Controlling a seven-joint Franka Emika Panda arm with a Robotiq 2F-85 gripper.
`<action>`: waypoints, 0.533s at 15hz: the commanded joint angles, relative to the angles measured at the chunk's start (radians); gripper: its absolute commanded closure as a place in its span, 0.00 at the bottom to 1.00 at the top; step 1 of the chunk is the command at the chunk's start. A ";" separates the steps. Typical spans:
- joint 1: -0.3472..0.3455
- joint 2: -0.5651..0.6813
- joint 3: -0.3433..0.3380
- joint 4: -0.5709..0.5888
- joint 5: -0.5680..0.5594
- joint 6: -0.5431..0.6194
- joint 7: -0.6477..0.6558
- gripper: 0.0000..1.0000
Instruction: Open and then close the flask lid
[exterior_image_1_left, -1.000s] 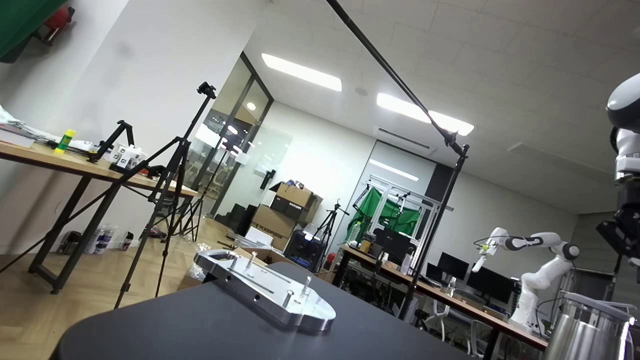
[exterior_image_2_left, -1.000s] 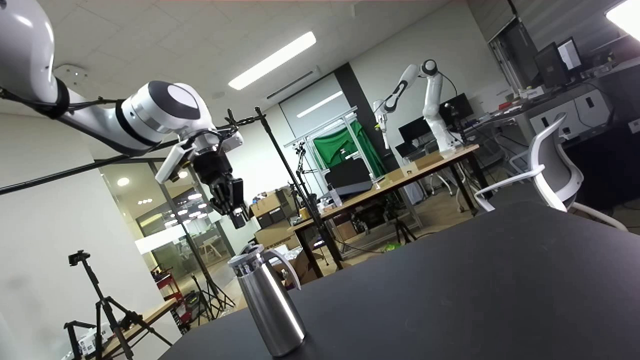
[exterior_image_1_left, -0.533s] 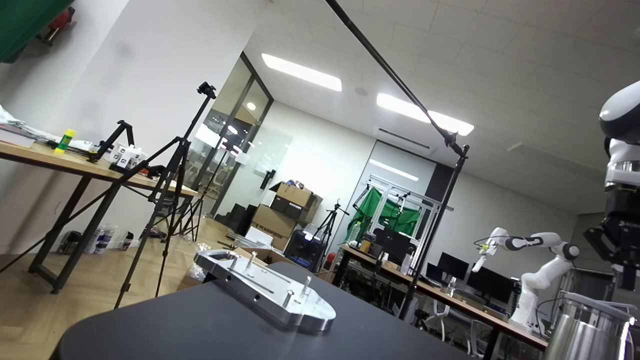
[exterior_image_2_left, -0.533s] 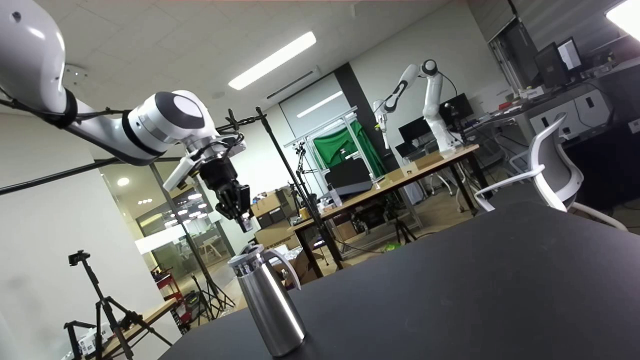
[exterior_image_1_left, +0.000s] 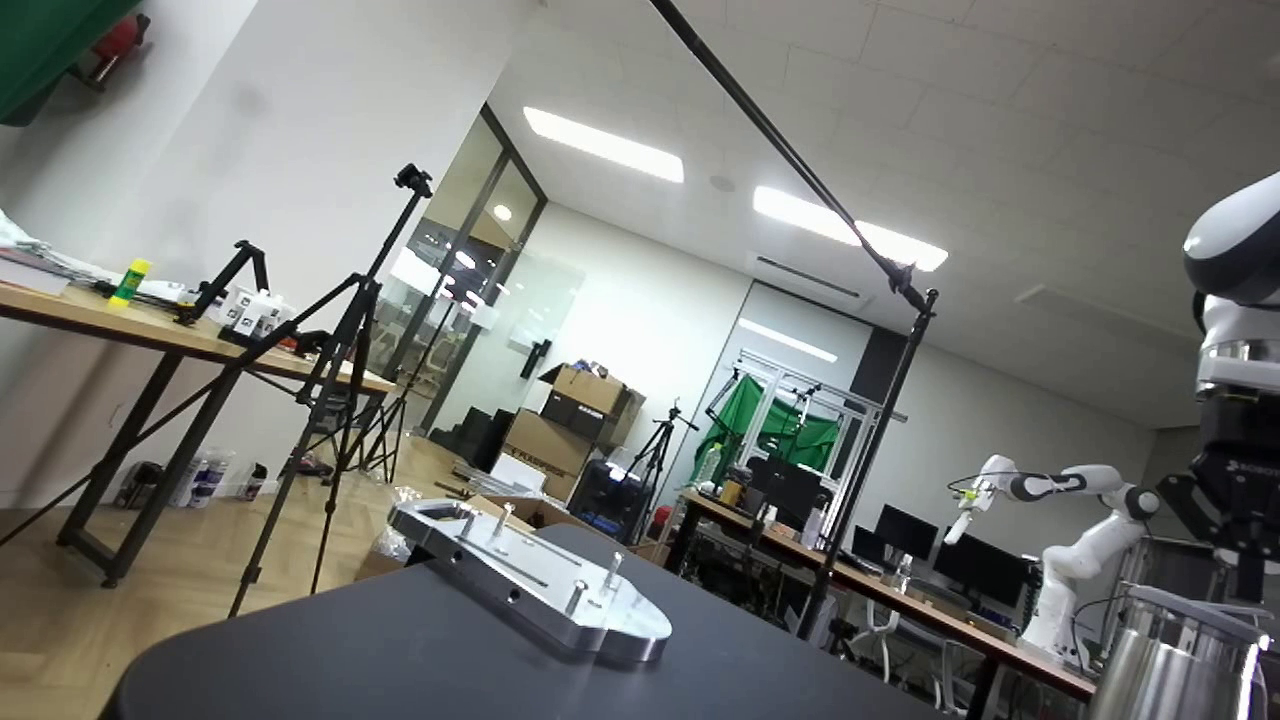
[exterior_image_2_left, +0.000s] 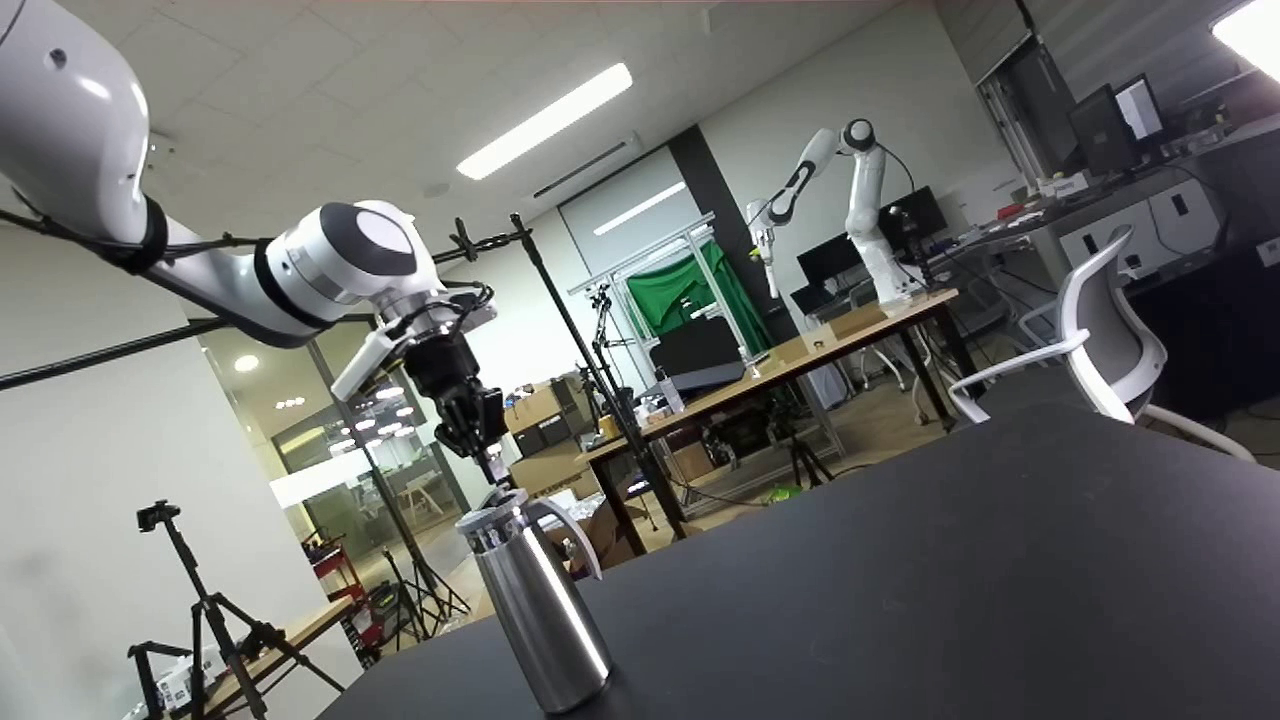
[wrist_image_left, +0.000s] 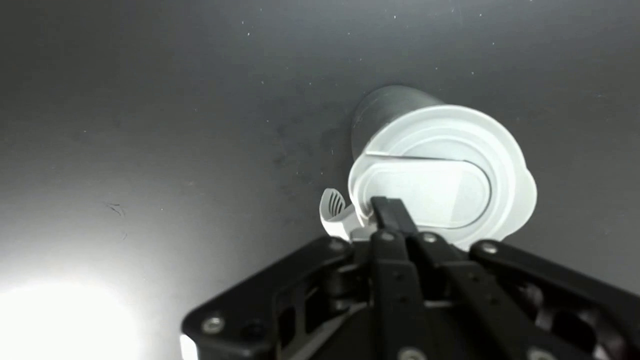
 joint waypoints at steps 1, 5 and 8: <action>0.013 0.004 -0.009 -0.002 -0.021 -0.026 0.045 1.00; 0.014 0.016 -0.013 -0.010 -0.023 -0.031 0.053 1.00; 0.014 0.023 -0.017 -0.015 -0.035 -0.025 0.066 1.00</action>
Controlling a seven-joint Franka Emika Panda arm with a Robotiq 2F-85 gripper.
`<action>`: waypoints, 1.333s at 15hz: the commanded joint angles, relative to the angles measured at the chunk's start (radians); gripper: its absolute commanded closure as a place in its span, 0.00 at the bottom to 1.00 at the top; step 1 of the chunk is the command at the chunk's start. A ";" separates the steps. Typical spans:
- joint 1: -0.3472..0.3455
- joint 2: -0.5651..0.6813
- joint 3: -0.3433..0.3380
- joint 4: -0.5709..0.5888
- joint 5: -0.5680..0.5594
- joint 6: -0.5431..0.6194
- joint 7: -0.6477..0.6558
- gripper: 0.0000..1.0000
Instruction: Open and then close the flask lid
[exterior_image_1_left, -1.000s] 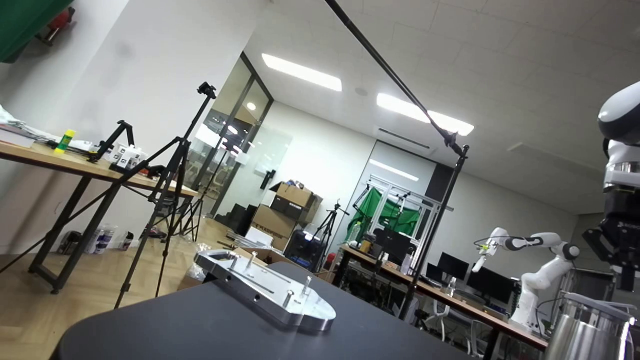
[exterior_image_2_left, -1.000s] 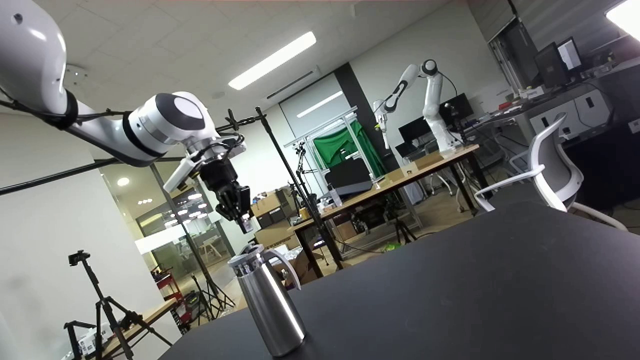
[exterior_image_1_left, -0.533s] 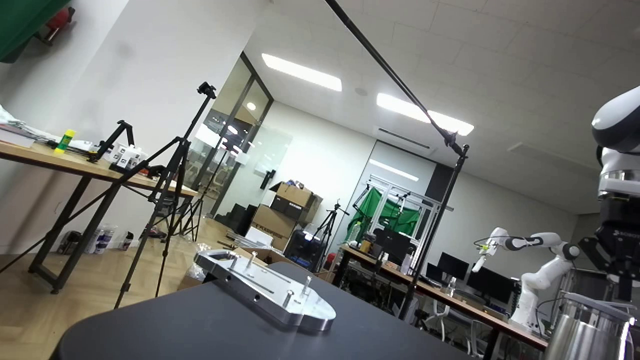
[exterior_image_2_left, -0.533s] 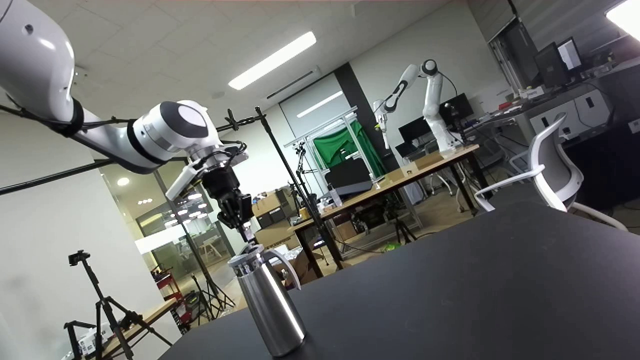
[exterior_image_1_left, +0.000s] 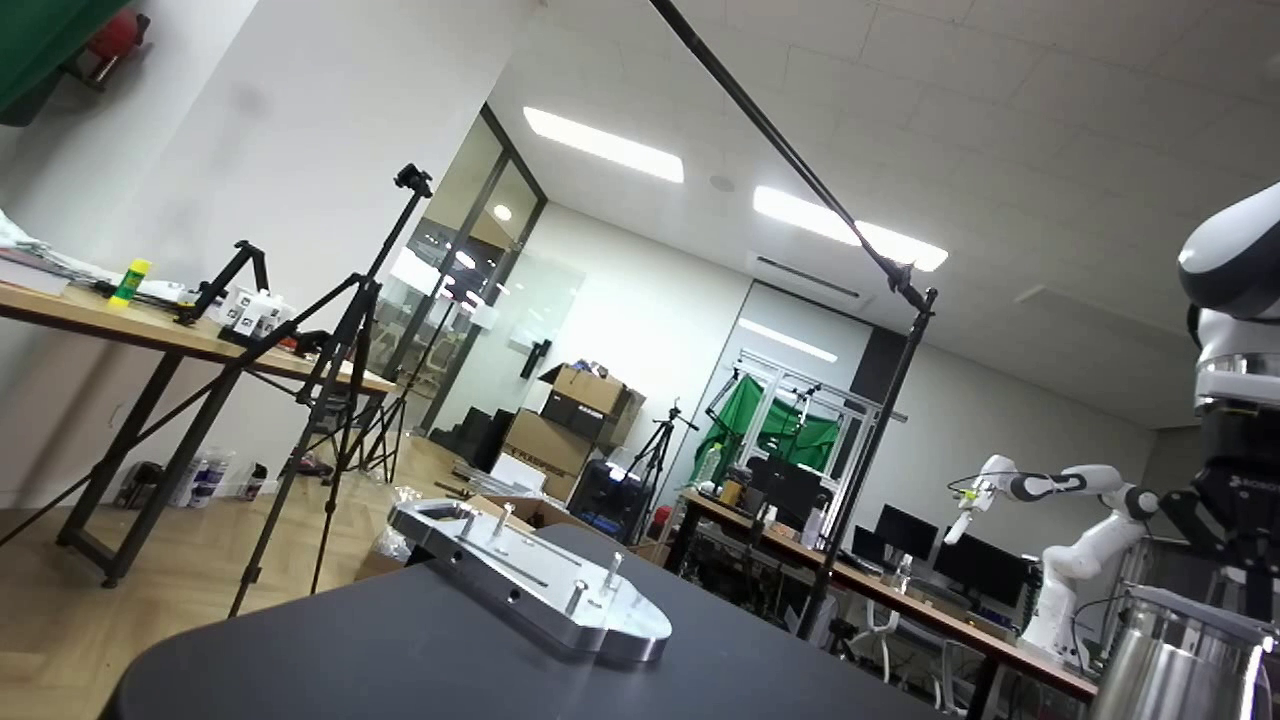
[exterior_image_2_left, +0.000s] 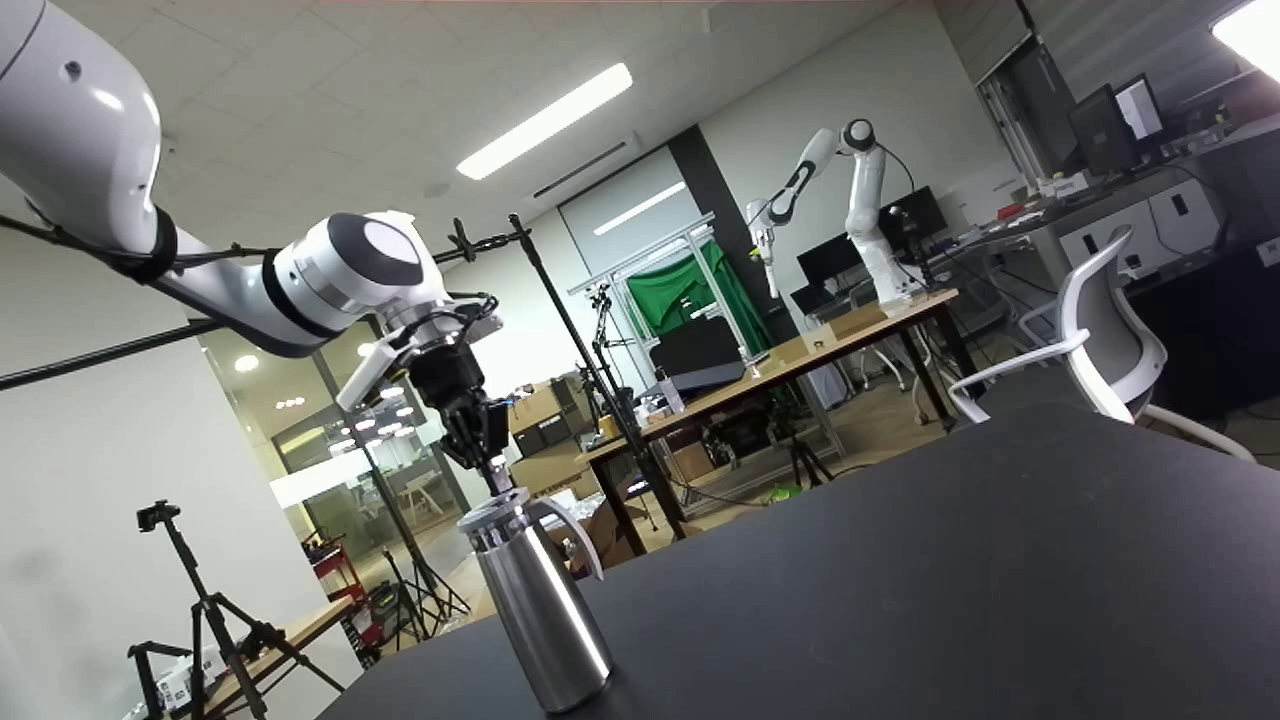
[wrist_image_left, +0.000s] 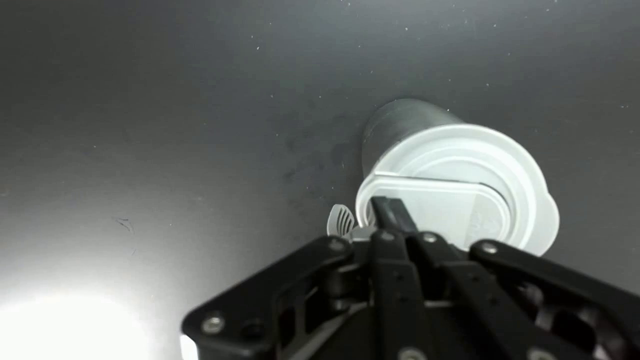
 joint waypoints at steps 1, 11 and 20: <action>0.013 0.006 -0.014 -0.010 -0.029 -0.008 0.054 1.00; 0.019 0.015 -0.003 -0.025 -0.011 0.054 0.040 1.00; 0.012 0.015 0.006 -0.046 0.027 0.102 0.005 1.00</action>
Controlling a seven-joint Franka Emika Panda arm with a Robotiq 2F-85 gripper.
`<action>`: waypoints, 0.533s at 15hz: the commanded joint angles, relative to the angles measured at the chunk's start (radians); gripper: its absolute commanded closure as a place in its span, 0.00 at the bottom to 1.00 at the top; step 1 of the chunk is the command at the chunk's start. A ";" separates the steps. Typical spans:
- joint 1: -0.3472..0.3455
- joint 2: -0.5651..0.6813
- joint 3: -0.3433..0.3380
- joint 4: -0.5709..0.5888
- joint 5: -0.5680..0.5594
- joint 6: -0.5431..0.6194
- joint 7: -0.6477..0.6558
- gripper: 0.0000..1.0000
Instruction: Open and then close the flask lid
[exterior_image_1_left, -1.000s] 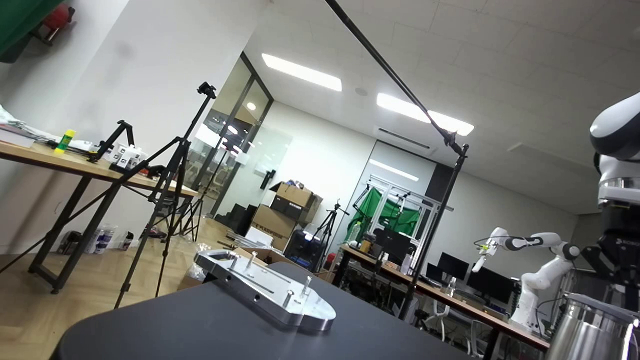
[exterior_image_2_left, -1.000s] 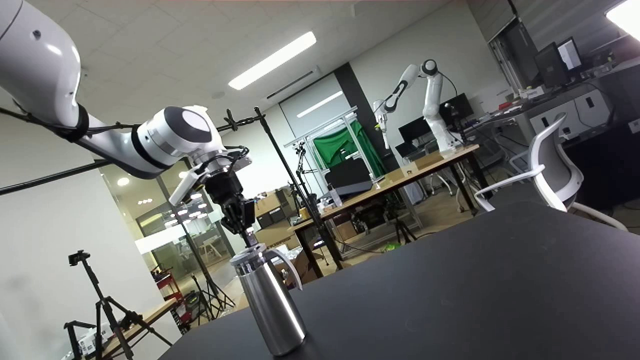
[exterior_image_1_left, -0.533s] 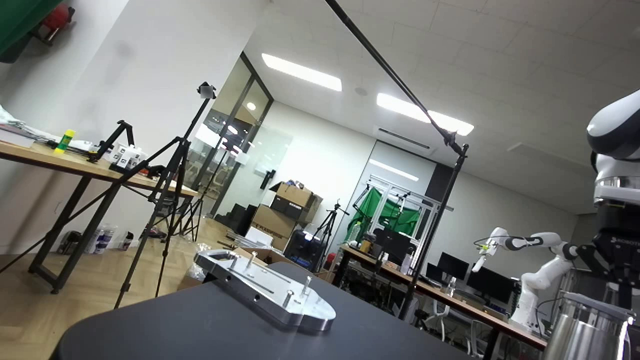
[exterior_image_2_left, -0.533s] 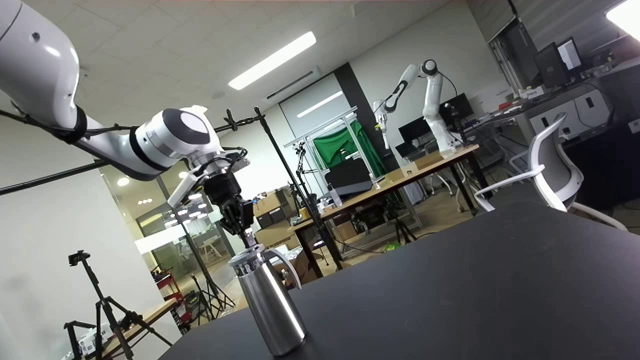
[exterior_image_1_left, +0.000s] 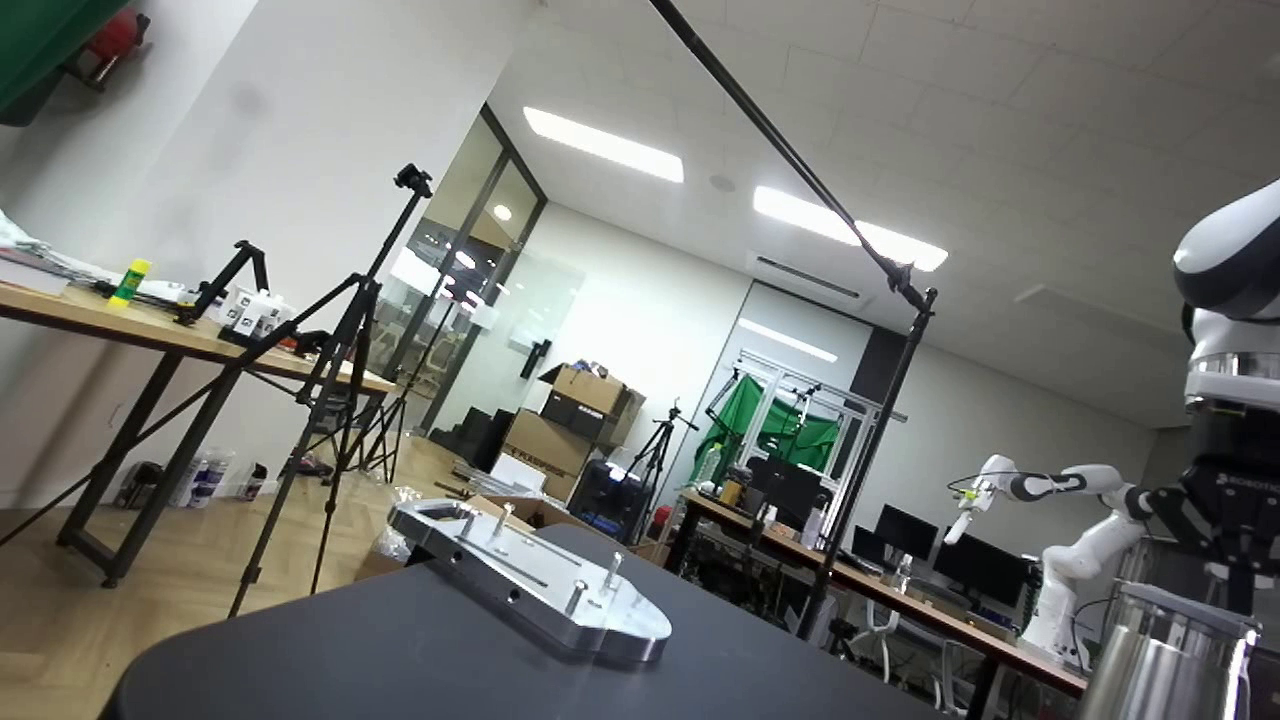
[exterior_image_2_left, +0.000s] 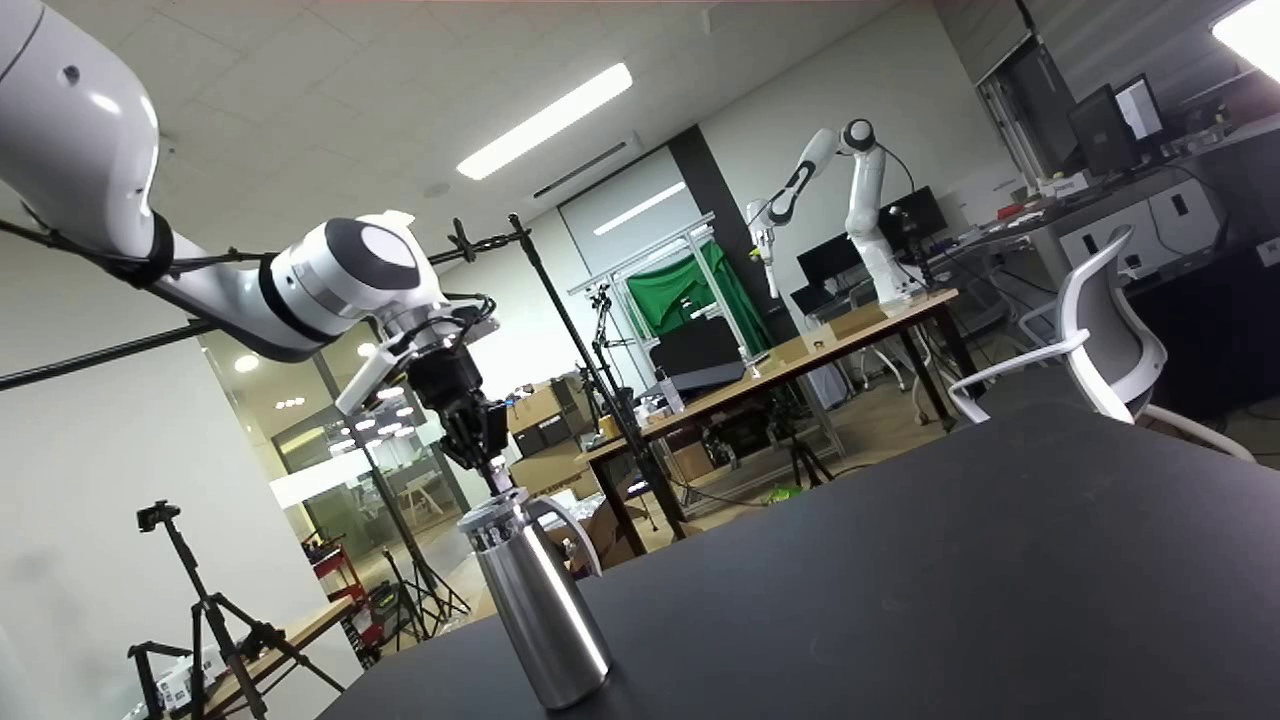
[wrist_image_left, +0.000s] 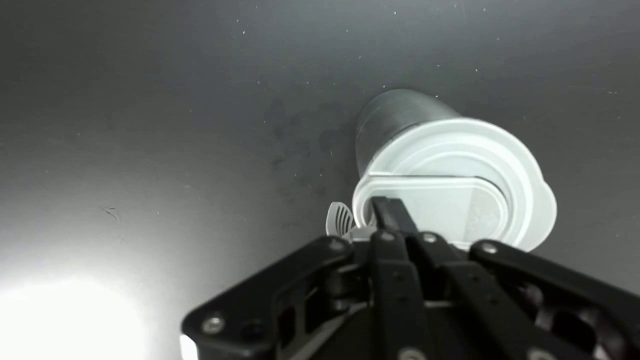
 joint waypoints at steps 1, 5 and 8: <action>0.000 0.018 0.009 -0.040 0.041 0.058 -0.015 1.00; -0.002 0.018 0.012 -0.050 0.077 0.081 -0.038 1.00; 0.000 0.011 0.009 -0.045 0.082 0.072 -0.042 1.00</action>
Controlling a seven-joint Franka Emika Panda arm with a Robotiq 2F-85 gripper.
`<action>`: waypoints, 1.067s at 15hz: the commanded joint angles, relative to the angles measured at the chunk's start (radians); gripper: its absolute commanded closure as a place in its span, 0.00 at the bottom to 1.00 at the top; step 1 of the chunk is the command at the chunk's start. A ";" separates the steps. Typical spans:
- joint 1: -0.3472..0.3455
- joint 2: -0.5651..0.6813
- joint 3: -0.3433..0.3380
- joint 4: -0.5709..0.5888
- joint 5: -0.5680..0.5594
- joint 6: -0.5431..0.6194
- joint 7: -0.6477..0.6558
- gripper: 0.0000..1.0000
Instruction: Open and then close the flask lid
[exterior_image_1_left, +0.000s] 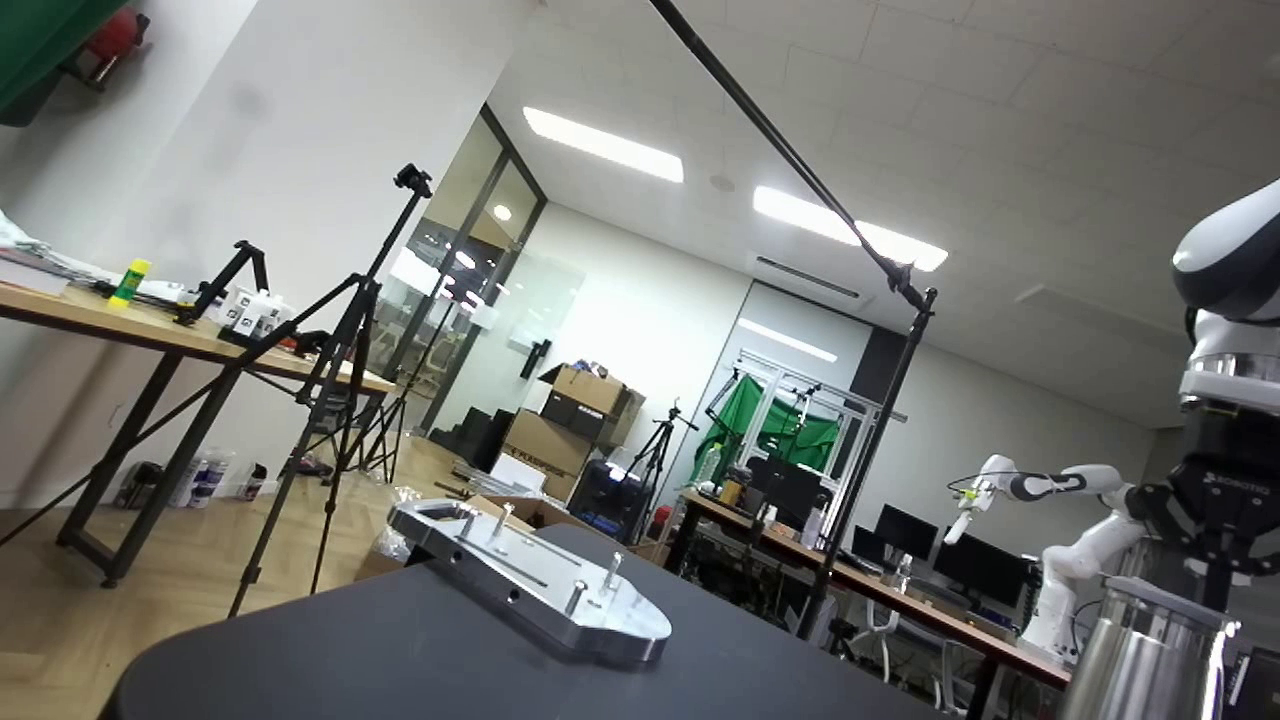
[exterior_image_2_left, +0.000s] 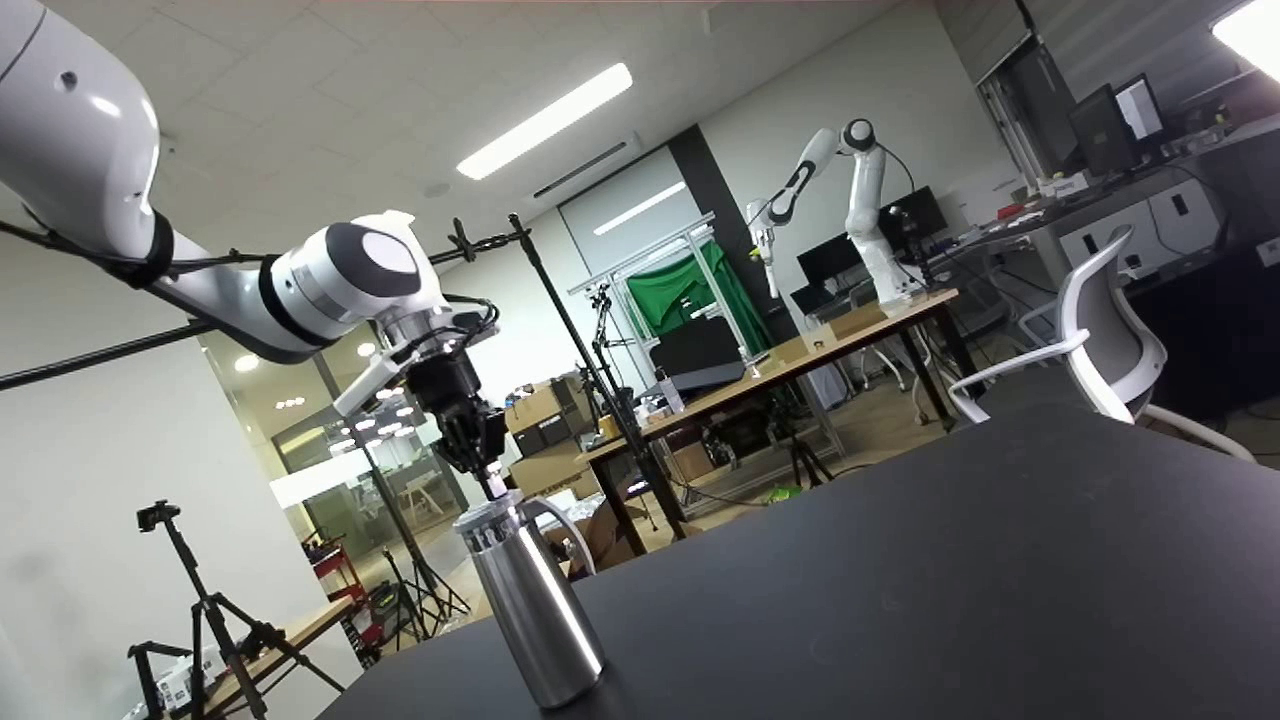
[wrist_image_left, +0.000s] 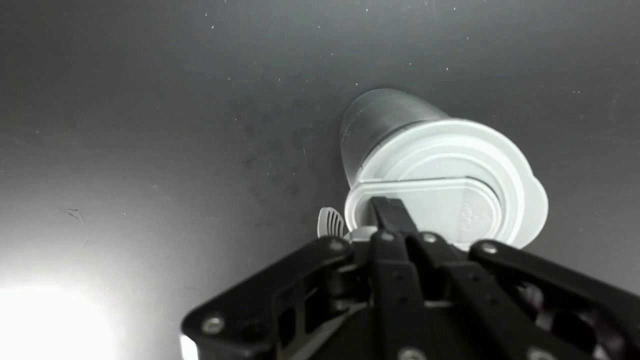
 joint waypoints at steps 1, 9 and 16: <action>0.004 0.010 0.005 -0.022 0.019 0.010 0.000 1.00; 0.048 -0.082 0.007 0.028 -0.093 -0.115 0.050 1.00; 0.058 -0.053 0.034 0.043 -0.104 0.011 0.035 1.00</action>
